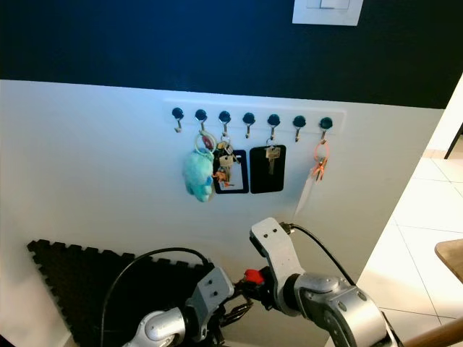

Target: Hang keys on a hook

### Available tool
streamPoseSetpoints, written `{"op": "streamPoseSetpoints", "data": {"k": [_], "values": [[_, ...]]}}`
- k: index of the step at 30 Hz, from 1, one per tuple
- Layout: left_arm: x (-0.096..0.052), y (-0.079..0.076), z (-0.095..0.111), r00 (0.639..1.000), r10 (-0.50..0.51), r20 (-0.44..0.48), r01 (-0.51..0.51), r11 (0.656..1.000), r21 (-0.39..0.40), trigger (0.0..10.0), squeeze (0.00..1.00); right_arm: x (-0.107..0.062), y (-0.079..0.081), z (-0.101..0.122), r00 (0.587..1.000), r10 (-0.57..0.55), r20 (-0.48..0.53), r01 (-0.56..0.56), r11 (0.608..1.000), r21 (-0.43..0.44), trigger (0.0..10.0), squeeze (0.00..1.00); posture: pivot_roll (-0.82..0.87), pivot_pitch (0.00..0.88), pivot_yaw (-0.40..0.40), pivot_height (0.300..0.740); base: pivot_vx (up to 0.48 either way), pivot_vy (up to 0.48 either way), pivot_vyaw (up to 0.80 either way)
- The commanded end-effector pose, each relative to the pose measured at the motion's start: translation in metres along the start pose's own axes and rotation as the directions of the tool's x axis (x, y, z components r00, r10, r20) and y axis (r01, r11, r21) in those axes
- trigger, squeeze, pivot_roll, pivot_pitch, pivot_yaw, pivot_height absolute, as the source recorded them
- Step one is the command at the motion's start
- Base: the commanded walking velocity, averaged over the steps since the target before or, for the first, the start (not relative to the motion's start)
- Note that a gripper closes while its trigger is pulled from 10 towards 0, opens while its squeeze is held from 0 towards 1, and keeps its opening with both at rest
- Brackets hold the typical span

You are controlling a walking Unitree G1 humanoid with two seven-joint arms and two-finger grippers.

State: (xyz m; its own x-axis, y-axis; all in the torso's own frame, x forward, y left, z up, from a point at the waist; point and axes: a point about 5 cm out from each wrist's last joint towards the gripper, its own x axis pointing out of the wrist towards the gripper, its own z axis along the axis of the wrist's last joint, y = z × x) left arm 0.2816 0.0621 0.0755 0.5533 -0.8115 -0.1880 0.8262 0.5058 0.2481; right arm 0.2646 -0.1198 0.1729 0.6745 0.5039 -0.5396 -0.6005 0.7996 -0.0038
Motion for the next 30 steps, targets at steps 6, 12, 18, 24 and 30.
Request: {"op": "streamPoseSetpoints", "data": {"k": [6,12,18,24,30], "values": [[-0.016,0.009,-0.014,0.998,0.042,-0.042,-0.043,0.999,-0.014,10.0,0.00,-0.002,-0.002,-0.004,1.000,-0.009,0.003,0.009,1.000,0.002,10.0,0.00,0.03,0.084,0.008,0.740,0.000,0.000,0.00],[-0.024,0.012,-0.020,0.996,0.053,-0.064,-0.055,0.998,-0.019,10.0,0.00,-0.002,-0.003,-0.004,1.000,-0.011,0.004,0.011,1.000,0.003,10.0,0.00,0.04,0.087,0.008,0.740,0.000,0.000,0.00],[-0.019,0.006,-0.014,1.000,0.014,-0.018,-0.015,0.998,-0.060,10.0,0.00,-0.001,-0.001,-0.003,1.000,0.000,0.007,0.000,1.000,0.004,10.0,0.00,0.04,0.090,0.005,0.740,0.000,0.000,0.00],[-0.016,-0.001,-0.012,1.000,-0.025,-0.005,0.024,0.996,-0.082,10.0,0.65,-0.001,-0.001,-0.003,1.000,0.002,0.007,-0.002,1.000,0.004,10.0,0.00,0.04,0.092,0.007,0.740,0.000,0.000,0.00],[-0.010,-0.006,-0.009,0.999,-0.050,-0.002,0.050,0.996,-0.079,10.0,0.00,0.000,-0.001,-0.002,1.000,0.000,0.010,0.000,1.000,0.010,10.0,0.00,0.04,0.097,0.008,0.740,0.000,0.000,0.00]]}}
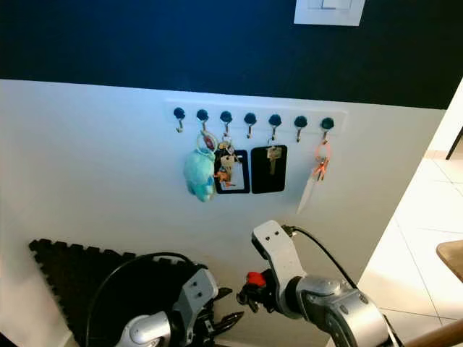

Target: Hang keys on a hook

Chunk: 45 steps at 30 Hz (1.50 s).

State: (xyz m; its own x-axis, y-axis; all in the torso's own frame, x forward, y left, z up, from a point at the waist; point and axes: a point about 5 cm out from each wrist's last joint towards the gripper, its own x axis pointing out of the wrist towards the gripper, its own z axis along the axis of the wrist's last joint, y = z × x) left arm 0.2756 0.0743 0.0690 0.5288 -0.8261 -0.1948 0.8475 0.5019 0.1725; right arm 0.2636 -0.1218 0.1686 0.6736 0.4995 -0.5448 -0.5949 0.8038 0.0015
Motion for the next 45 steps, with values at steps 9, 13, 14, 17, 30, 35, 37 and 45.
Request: {"op": "streamPoseSetpoints", "data": {"k": [9,13,14,17,30,35,37,45], "values": [[0.008,-0.004,0.002,1.000,0.003,-0.008,-0.003,1.000,-0.008,10.0,0.00,0.003,0.006,0.006,0.999,0.033,0.029,-0.034,0.999,0.015,10.0,0.00,0.04,0.103,0.011,0.740,0.000,0.000,0.00],[0.011,-0.004,0.005,1.000,0.014,0.006,-0.014,1.000,-0.015,10.0,0.00,0.004,0.008,0.005,0.999,0.040,0.029,-0.041,0.999,0.018,10.0,0.00,0.04,0.104,0.011,0.740,0.000,0.000,0.00],[0.013,-0.003,0.006,1.000,0.018,0.011,-0.018,1.000,-0.018,10.0,0.00,0.005,0.010,0.005,0.998,0.047,0.029,-0.047,0.999,0.020,10.0,0.00,0.04,0.106,0.011,0.740,0.000,0.000,0.00],[0.015,-0.003,0.008,1.000,0.023,0.014,-0.023,1.000,-0.019,10.0,0.00,0.006,0.013,0.006,0.998,0.059,0.031,-0.060,0.998,0.020,10.0,0.00,0.04,0.109,0.010,0.740,0.000,0.000,0.00],[0.019,-0.009,0.010,0.999,0.001,0.035,0.001,0.999,-0.043,10.0,0.00,0.008,0.019,0.008,0.996,0.079,0.036,-0.080,0.997,0.022,10.0,0.00,0.04,0.110,0.011,0.740,0.000,0.000,0.00],[0.019,-0.011,0.009,0.999,-0.009,0.030,0.011,0.999,-0.042,8.3,0.00,0.008,0.019,0.008,0.996,0.080,0.035,-0.081,0.996,0.021,10.0,0.00,0.04,0.112,0.010,0.740,0.000,0.000,0.00],[0.019,-0.011,0.009,1.000,-0.011,0.028,0.012,0.999,-0.042,0.0,0.00,0.008,0.019,0.008,0.996,0.078,0.034,-0.079,0.997,0.021,10.0,0.00,0.04,0.113,0.009,0.740,0.000,0.000,0.00],[0.017,-0.010,0.008,1.000,-0.013,0.025,0.015,0.999,-0.048,0.0,0.00,0.009,0.018,0.008,0.997,0.074,0.033,-0.074,0.997,0.020,10.0,0.00,0.04,0.112,0.009,0.740,0.000,0.000,0.00]]}}
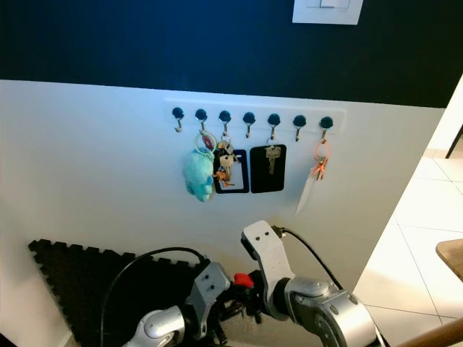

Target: Hang keys on a hook

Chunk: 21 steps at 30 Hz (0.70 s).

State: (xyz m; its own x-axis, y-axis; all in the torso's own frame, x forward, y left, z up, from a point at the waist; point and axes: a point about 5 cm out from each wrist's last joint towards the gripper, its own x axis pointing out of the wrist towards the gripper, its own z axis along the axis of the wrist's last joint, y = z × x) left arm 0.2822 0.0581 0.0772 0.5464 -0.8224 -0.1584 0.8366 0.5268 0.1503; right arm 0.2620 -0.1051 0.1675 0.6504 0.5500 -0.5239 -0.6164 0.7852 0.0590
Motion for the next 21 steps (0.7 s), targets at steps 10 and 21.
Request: {"op": "streamPoseSetpoints", "data": {"k": [10,21], "values": [[0.0011,-0.0071,-0.0044,0.999,-0.034,-0.014,0.034,0.999,-0.020,0.0,0.00,0.0009,0.0026,0.0040,1.000,0.013,0.009,-0.013,1.000,-0.014,10.0,0.00,0.04,0.109,0.009,0.740,0.000,0.000,0.00],[-0.0023,-0.0028,-0.0064,0.999,-0.023,-0.027,0.023,1.000,-0.010,0.0,0.00,-0.0011,-0.0041,0.0046,1.000,-0.007,0.020,0.007,1.000,0.006,10.0,1.00,0.04,0.099,0.010,0.740,0.000,0.000,0.00]]}}
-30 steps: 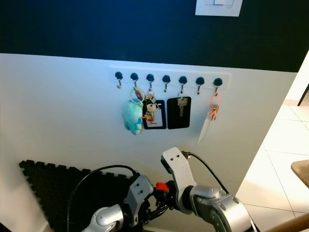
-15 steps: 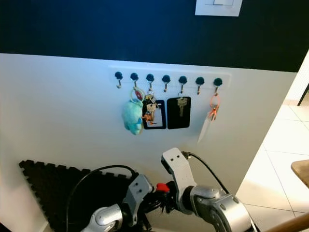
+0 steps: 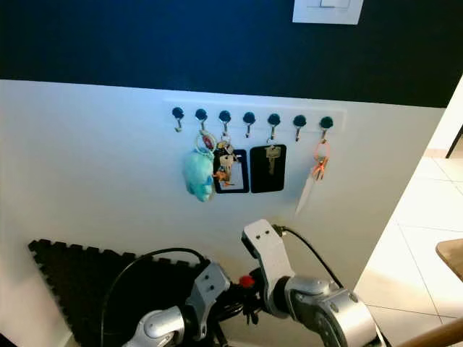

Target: Hang keys on a hook

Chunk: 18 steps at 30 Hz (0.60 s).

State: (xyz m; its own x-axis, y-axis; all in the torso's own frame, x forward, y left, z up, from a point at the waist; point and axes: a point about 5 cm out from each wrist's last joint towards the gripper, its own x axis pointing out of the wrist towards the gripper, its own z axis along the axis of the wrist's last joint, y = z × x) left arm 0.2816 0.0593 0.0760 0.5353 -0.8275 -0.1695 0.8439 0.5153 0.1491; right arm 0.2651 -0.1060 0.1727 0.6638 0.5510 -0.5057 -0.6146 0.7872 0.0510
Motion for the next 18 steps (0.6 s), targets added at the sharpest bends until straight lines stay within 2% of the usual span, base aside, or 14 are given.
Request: {"op": "streamPoseSetpoints", "data": {"k": [1,12,13,14,15,16,17,18], "values": [[-0.001,-0.002,-0.005,1.000,-0.008,-0.019,0.008,1.000,-0.010,0.0,0.00,0.000,-0.002,-0.001,1.000,-0.006,-0.002,0.006,1.000,0.011,10.0,1.00,0.04,0.092,0.011,0.740,0.000,0.000,0.00],[-0.011,0.009,-0.012,0.998,0.027,-0.063,-0.025,0.999,0.025,0.0,0.00,-0.005,-0.023,-0.007,0.993,-0.112,-0.025,0.112,0.994,0.003,10.0,1.00,0.04,0.094,0.018,0.740,0.000,0.000,0.00],[-0.015,0.014,-0.014,0.995,0.043,-0.086,-0.038,0.997,0.065,0.0,0.00,-0.005,-0.027,-0.013,0.991,-0.129,-0.044,0.129,0.992,-0.002,10.0,0.31,0.04,0.095,0.019,0.740,0.000,0.000,0.00],[-0.015,0.014,-0.014,0.995,0.043,-0.086,-0.038,0.997,0.065,0.0,0.00,-0.005,-0.027,-0.013,0.991,-0.129,-0.044,0.129,0.992,-0.002,10.0,0.31,0.04,0.095,0.019,0.740,0.000,0.000,0.00],[-0.022,0.021,-0.018,0.988,0.068,-0.142,-0.045,0.986,0.158,1.5,0.00,-0.003,-0.035,-0.030,0.982,-0.164,-0.094,0.165,0.986,-0.002,10.0,0.00,0.04,0.097,0.019,0.740,0.000,0.000,0.00],[-0.024,0.024,-0.020,0.984,0.075,-0.163,-0.043,0.980,0.193,1.5,0.00,-0.002,-0.037,-0.035,0.978,-0.175,-0.112,0.176,0.984,0.000,10.0,0.00,0.04,0.097,0.019,0.740,0.000,0.000,0.00],[-0.024,0.024,-0.020,0.984,0.075,-0.163,-0.043,0.980,0.193,1.5,0.00,-0.002,-0.037,-0.035,0.978,-0.175,-0.112,0.176,0.984,0.000,10.0,0.00,0.04,0.097,0.019,0.740,0.000,0.000,0.00],[-0.036,0.034,-0.034,0.939,0.128,-0.318,0.021,0.904,0.426,6.9,0.00,0.004,-0.041,-0.063,0.960,-0.204,-0.190,0.207,0.978,-0.002,10.0,0.00,0.05,0.100,0.018,0.740,0.000,0.000,0.00]]}}
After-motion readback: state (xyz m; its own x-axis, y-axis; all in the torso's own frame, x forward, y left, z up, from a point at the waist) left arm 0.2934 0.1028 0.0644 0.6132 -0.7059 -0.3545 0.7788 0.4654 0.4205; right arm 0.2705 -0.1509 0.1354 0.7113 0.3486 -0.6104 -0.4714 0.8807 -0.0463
